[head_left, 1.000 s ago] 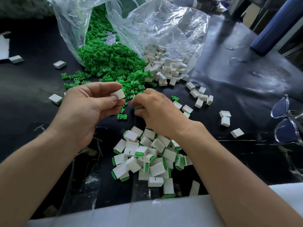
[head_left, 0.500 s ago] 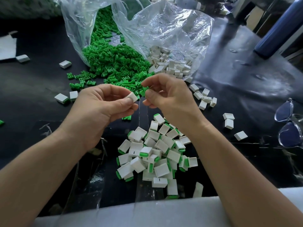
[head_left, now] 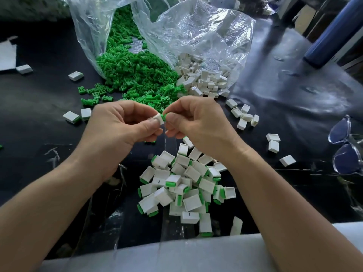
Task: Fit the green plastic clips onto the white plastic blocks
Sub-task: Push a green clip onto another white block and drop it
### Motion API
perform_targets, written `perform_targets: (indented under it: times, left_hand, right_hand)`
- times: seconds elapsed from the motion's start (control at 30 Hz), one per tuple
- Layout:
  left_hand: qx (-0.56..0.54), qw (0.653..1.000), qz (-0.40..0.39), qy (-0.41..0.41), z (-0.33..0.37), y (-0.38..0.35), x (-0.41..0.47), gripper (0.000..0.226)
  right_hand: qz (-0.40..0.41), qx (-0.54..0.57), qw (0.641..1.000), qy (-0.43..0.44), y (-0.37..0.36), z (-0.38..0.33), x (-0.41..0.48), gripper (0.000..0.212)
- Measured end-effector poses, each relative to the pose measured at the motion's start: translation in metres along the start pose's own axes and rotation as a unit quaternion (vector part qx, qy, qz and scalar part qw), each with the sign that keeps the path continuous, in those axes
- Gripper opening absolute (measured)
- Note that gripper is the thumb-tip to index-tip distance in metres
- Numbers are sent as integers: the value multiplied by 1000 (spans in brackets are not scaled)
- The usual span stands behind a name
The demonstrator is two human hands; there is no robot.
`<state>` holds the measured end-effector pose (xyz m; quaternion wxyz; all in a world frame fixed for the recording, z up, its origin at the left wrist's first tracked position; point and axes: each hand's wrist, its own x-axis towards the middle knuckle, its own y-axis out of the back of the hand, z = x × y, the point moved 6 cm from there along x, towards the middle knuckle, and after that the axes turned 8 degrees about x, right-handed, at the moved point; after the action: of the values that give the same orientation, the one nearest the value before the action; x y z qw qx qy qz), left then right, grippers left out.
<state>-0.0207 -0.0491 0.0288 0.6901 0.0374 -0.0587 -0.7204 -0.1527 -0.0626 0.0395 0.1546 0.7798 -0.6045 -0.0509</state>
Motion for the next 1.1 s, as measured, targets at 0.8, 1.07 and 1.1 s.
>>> perform_targets:
  times: [0.8, 1.07, 1.1]
  left_hand:
    - [63, 997, 8, -36, 4, 3, 1, 11]
    - [-20, 999, -43, 18, -4, -1, 4, 21]
    - [-29, 998, -52, 28, -5, -2, 4, 20]
  right_hand:
    - [10, -79, 996, 29, -3, -8, -3, 8]
    - [-23, -123, 991, 45, -9, -12, -5, 26]
    - [-26, -128, 991, 42, -9, -12, -4, 27]
